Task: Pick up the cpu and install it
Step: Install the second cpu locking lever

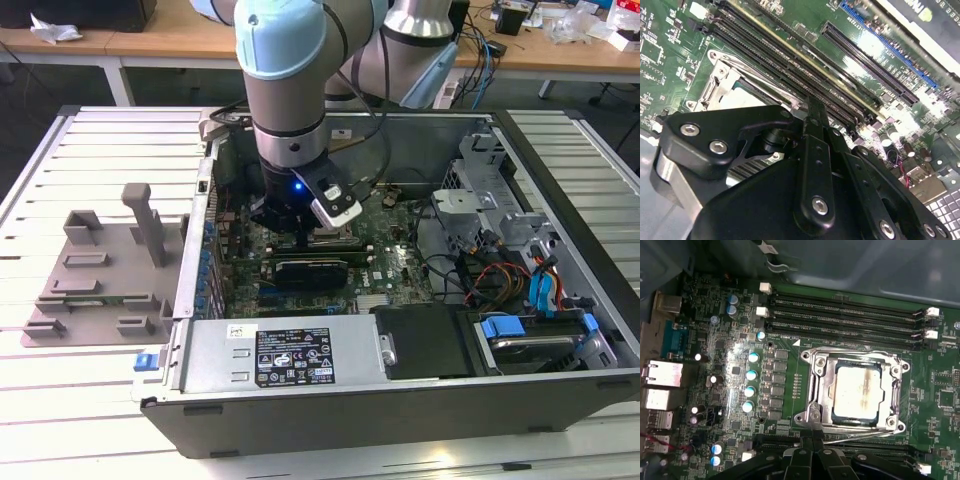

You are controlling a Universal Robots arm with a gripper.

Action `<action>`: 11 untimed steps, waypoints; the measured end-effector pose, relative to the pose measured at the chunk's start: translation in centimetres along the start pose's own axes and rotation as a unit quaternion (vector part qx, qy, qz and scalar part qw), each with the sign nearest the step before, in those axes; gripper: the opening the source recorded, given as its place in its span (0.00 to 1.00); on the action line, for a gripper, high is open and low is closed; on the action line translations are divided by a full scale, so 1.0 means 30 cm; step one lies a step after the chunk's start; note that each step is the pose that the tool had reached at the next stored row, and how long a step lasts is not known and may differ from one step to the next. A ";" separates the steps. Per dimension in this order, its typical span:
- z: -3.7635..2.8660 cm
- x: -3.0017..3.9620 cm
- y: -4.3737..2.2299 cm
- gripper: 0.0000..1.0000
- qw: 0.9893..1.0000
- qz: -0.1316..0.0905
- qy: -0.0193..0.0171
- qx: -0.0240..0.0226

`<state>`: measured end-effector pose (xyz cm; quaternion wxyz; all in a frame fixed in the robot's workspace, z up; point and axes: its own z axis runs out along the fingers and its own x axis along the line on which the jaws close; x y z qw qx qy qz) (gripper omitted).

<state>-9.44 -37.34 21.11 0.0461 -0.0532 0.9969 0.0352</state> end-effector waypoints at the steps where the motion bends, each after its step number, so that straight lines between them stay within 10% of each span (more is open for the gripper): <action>1: 0.000 0.001 -0.005 0.11 1.000 0.000 0.000 -0.002; 11: 0.001 0.003 -0.023 0.11 1.000 0.002 -0.007 -0.025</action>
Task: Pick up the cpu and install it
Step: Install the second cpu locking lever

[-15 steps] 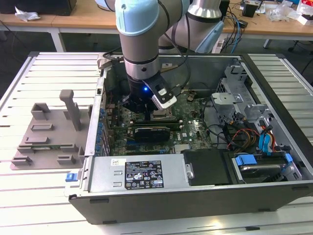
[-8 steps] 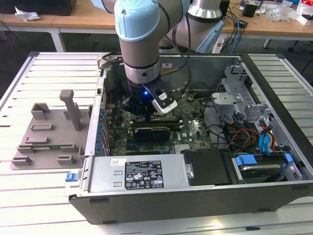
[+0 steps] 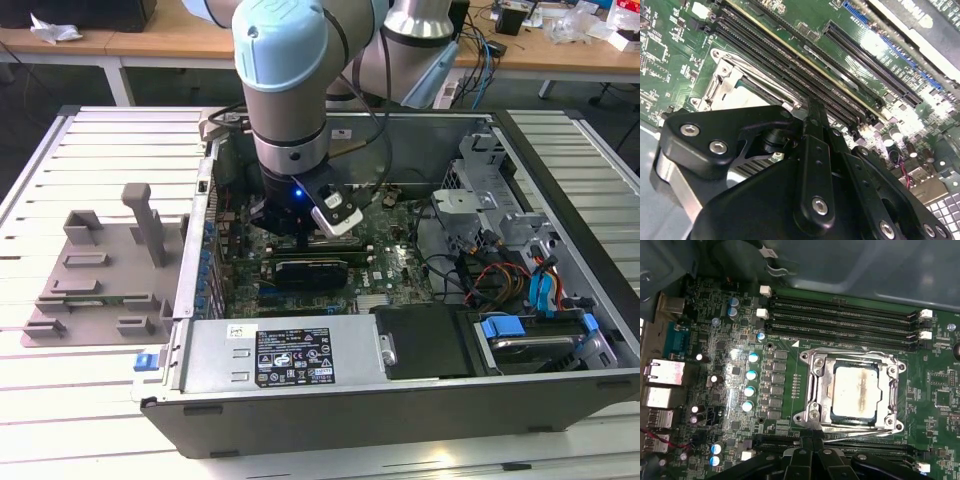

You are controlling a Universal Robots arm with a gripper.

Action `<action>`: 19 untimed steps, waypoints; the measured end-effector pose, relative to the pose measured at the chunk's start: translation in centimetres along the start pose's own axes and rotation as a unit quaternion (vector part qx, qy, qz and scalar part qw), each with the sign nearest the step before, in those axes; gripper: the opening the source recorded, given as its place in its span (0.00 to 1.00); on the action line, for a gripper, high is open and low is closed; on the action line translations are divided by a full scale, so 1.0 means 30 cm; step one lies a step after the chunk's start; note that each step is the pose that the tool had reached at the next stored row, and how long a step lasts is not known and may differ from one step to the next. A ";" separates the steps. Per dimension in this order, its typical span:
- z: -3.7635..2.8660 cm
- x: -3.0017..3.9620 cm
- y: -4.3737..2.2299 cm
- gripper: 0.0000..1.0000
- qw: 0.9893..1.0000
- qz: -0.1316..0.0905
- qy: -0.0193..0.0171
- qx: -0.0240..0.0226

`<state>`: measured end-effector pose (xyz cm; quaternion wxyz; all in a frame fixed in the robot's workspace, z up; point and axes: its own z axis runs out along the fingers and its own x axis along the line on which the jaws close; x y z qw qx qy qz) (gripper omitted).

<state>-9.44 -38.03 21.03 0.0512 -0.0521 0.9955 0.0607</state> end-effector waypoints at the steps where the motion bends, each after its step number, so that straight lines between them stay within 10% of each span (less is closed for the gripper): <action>1: 0.003 0.000 0.000 0.11 1.000 0.000 -0.001 -0.003; 6: 0.024 0.005 0.007 0.11 1.000 0.001 -0.005 -0.013; 19: 0.037 0.037 0.024 0.11 1.000 0.003 -0.011 -0.016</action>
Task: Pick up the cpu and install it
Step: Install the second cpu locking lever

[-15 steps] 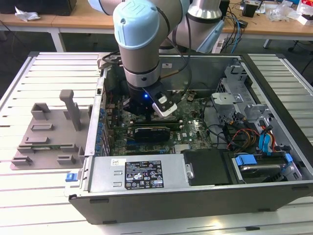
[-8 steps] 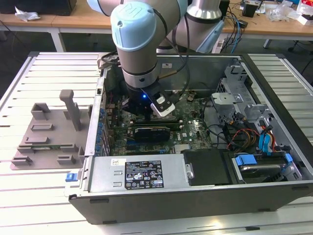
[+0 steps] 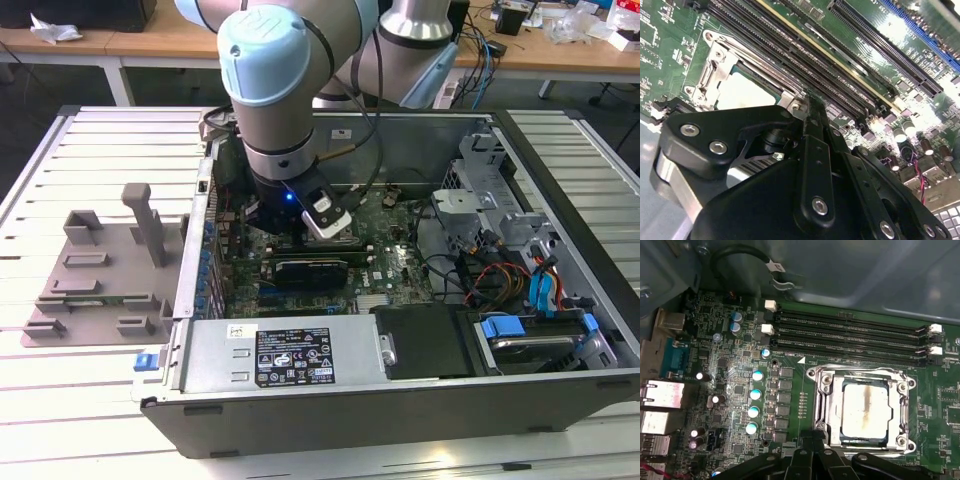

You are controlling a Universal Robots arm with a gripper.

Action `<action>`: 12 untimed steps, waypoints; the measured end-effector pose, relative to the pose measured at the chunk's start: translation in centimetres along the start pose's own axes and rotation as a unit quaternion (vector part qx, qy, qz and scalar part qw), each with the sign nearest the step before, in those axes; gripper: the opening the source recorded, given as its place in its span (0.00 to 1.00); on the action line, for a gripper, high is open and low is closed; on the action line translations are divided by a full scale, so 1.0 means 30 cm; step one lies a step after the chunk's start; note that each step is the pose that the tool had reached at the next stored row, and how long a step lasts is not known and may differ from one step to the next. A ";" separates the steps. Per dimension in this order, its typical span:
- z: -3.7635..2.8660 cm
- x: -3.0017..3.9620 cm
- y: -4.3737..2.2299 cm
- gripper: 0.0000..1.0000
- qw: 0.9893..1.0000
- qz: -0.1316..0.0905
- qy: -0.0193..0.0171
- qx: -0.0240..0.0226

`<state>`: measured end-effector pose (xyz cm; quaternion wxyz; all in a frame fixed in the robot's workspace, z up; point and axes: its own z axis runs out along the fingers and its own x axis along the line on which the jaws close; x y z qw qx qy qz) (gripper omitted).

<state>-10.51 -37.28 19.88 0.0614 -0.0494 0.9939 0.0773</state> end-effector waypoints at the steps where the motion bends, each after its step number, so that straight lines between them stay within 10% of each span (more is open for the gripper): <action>1: 0.000 0.000 0.000 0.11 1.000 0.000 0.000 0.001; 7: -0.018 -0.002 0.006 0.11 1.000 -0.001 0.001 0.009; 12: -0.091 -0.012 0.017 0.11 1.000 0.000 0.003 0.016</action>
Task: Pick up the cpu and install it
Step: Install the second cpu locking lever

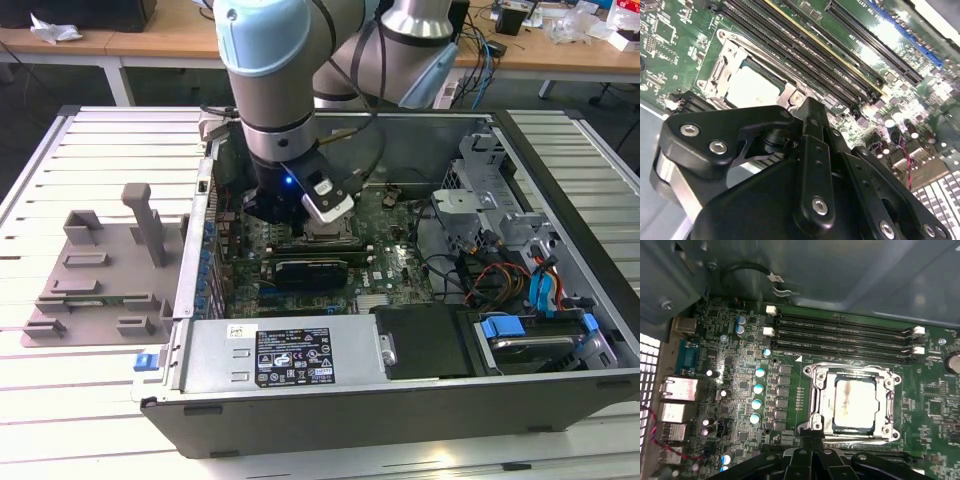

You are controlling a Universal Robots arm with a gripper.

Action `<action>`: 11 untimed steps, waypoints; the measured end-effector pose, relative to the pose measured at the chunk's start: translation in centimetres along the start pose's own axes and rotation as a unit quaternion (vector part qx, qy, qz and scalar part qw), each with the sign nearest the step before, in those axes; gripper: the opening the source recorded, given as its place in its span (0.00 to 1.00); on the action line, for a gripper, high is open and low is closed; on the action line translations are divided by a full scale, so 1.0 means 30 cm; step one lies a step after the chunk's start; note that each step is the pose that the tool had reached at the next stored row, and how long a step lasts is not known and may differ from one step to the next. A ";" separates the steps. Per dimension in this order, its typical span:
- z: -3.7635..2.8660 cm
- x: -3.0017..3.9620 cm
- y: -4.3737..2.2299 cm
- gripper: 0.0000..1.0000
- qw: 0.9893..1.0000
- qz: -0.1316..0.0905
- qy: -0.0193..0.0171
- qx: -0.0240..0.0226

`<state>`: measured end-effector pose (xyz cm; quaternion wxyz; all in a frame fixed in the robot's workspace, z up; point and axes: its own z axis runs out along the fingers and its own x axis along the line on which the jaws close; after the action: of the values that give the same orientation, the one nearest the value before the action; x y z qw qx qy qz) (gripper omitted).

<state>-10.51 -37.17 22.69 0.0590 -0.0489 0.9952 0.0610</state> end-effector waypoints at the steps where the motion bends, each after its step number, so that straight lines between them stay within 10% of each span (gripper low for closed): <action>1: -0.006 -0.001 0.002 0.11 1.000 0.000 0.001 0.004; 4: -0.003 -0.025 0.000 0.11 1.000 0.000 0.003 0.010; 11: 0.014 -0.168 -0.003 0.11 1.000 0.000 0.006 0.012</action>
<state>-5.46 -36.76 22.88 0.0541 -0.0485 0.9961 0.0491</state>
